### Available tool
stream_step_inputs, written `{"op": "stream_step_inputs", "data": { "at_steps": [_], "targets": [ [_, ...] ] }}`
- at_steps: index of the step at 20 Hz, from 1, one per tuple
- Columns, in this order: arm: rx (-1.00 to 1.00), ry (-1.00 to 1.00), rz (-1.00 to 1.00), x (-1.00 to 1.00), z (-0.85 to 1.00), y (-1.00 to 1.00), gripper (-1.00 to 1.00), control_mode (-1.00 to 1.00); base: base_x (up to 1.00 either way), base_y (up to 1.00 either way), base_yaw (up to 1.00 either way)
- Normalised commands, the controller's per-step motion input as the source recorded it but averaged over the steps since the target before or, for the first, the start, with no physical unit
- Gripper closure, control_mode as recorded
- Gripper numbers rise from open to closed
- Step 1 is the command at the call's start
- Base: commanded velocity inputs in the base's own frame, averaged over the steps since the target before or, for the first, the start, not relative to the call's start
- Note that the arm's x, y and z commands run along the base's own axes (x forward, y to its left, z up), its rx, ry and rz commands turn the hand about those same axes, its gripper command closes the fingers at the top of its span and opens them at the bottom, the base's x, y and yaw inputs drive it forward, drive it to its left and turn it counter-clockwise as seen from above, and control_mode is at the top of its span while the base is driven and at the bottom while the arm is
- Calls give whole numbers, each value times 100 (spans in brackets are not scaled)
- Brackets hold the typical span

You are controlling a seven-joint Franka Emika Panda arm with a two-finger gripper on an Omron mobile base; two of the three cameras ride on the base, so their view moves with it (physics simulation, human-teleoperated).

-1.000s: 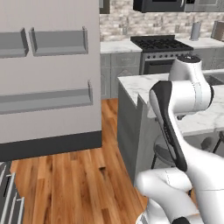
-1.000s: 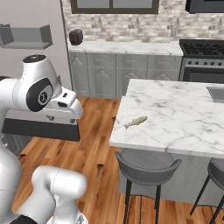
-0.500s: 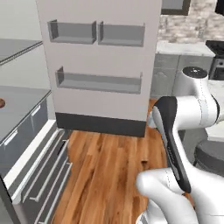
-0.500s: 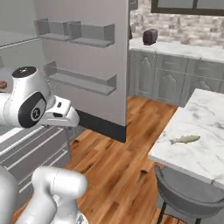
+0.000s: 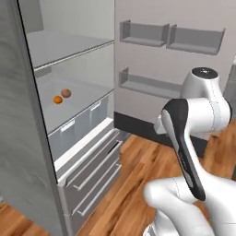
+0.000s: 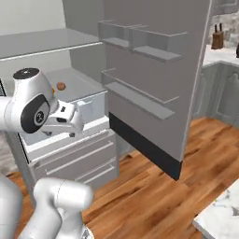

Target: Open the fridge, remove the tangerine, onion, and fish, and place them on any counter.

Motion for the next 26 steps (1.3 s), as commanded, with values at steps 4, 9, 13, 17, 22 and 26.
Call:
{"op": "stream_step_inputs", "data": {
  "at_steps": [4, 9, 13, 17, 22, 26],
  "targets": [
    [0, 0, 0, 0, 0, 0, -100, 100, 100, 13, 32],
    [0, 0, 0, 0, 0, 0, -100, 100, 95, 27, 35],
    [0, 0, 0, 0, 0, 0, -100, 100, 72, 21, 33],
    [1, -8, 19, 52, 0, 0, -100, -100, 9, 1, 7],
    [1, -17, 20, 99, -3, 4, -100, -100, 0, 0, 0],
    [4, -7, 18, 91, -24, 42, -100, -100, 0, 0, 0]
  ]
}}
